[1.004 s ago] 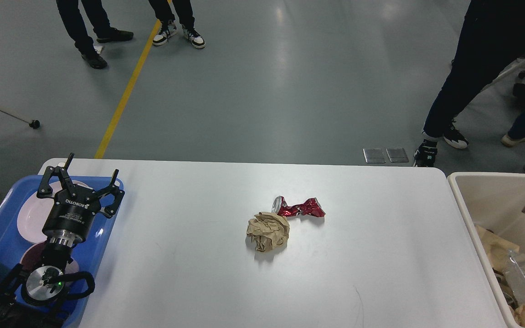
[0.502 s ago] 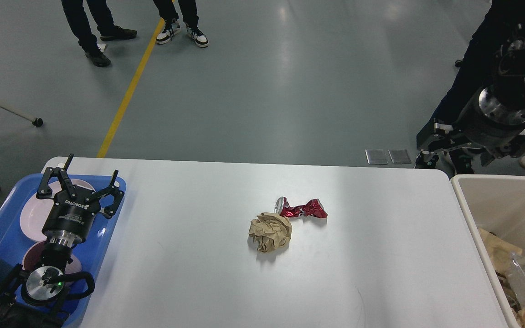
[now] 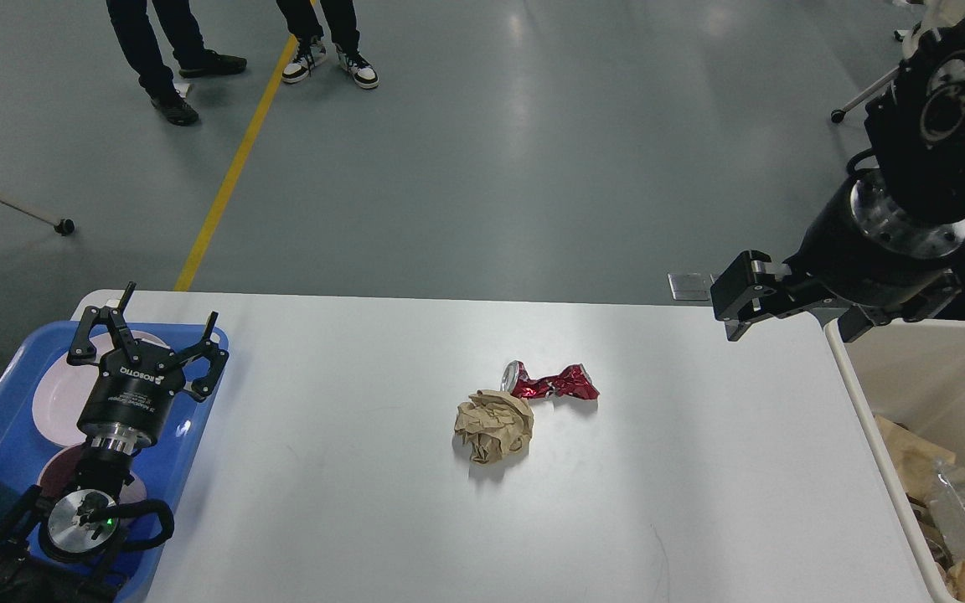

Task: Tidy desktop
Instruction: 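Raise the right gripper from the bin over the brown paper ball, then lower the right gripper and grasp the crumpled brown paper ball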

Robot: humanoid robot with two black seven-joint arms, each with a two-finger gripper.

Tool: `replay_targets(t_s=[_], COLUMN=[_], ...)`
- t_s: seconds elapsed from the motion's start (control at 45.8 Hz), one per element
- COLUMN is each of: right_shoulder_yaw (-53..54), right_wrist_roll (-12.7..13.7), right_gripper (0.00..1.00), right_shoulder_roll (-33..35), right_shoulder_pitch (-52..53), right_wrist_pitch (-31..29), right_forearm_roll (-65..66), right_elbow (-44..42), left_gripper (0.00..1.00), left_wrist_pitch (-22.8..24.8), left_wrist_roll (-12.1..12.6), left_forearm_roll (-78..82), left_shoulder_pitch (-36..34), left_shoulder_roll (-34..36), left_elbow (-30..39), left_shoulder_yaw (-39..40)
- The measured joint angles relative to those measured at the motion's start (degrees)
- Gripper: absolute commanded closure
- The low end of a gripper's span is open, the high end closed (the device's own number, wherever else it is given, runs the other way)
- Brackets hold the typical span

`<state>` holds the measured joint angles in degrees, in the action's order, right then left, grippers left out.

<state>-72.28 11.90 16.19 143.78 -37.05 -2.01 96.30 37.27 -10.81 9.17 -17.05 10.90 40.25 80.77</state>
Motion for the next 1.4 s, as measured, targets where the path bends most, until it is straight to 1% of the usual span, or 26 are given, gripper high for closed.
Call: replay_targets(t_s=[0.196,0.284,0.437,0.546,0.677,0.982,1.135,1.244,1.397], right_shoulder_yaw=[0.43,1.43,4.68,7.42,11.34,19.05,23.03,25.45,29.12], right_wrist_roll=[-0.11,-0.12,-0.13,-0.11,-0.1,0.03,0.19,0.25,0.15], right_gripper=[0.0,0.0,0.0,0.0,0.0,0.0,0.0,0.0,0.0], right_shoulder_roll=[-0.22,-0.82,-4.36,-7.22,-11.64,-21.58,-26.42,-27.66,-27.65], right_shoulder_pitch=[-0.3,-2.36,-10.03,-16.76,-25.67,-43.32,-52.82,-58.77,-64.3], right_wrist_pitch=[0.22,0.89,5.33,8.41,10.64,11.42,12.63,15.94,21.99], right_forearm_roll=[-0.07,-0.02,0.11,-0.1,-0.12,-0.1,0.03,0.07,0.49], right_elbow=[-0.11,-1.27,-6.5,-11.29,-18.71,-36.81,-47.17,-52.79,-54.94], left_gripper=[0.04,0.04,0.04,0.04,0.04,0.04,0.04,0.04,0.04], left_wrist_pitch=[0.0,0.0,0.0,0.0,0.0,0.0,0.0,0.0,0.0], left_wrist_roll=[0.01,0.04,0.04,0.04,0.04,0.0,0.01,0.08,0.1], left_forearm_roll=[0.0,0.0,0.0,0.0,0.0,0.04,0.04,0.04,0.04], left_shoulder_pitch=[0.0,0.0,0.0,0.0,0.0,-0.01,-0.01,-0.01,-0.01], left_shoulder_roll=[0.0,0.0,0.0,0.0,0.0,0.0,0.0,0.0,0.0], left_elbow=[0.0,0.0,0.0,0.0,0.0,0.0,0.0,0.0,0.0], left_shoulder_yaw=[0.0,0.0,0.0,0.0,0.0,0.0,0.0,0.0,0.0])
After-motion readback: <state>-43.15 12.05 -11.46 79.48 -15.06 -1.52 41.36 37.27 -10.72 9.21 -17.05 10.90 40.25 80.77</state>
